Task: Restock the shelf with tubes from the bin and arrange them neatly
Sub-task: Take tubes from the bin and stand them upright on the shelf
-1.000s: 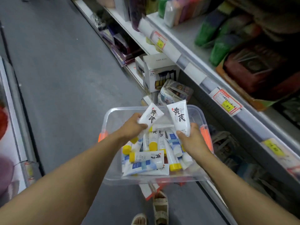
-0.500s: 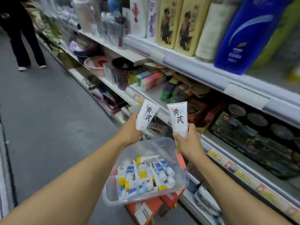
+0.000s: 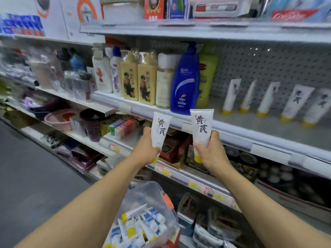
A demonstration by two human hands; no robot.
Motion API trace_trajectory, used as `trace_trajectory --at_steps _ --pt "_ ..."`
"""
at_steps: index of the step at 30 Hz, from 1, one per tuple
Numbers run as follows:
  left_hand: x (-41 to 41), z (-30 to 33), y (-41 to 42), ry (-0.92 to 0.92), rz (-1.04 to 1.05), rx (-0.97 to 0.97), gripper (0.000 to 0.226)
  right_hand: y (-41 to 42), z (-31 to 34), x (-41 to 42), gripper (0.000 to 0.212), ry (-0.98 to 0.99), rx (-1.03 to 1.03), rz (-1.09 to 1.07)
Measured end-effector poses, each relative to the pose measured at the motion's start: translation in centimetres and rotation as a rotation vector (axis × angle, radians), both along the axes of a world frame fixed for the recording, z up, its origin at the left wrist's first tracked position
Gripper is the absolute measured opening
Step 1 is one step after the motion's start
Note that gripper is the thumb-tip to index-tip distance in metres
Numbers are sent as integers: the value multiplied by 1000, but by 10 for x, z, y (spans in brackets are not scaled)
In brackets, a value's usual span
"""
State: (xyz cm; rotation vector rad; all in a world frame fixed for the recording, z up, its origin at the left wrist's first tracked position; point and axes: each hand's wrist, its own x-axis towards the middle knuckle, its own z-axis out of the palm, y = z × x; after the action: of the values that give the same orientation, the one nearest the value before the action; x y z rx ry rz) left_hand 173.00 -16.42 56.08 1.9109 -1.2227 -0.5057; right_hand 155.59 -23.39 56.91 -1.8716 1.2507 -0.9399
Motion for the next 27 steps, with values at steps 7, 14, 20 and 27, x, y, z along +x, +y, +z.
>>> trace_trajectory --at_steps 7,14,20,27 --pt "-58 30 -49 36 -190 -76 50 -20 30 -66 40 -22 -37 -171" --pt "-113 50 -118 78 -256 -173 43 -66 51 -128 41 -35 -103 -333" --pt "-152 65 -190 56 -283 -202 41 -126 62 -163 46 -121 -107 -373" --pt "-185 55 -271 47 -227 -252 69 -216 49 -170 44 -139 -85 -405"
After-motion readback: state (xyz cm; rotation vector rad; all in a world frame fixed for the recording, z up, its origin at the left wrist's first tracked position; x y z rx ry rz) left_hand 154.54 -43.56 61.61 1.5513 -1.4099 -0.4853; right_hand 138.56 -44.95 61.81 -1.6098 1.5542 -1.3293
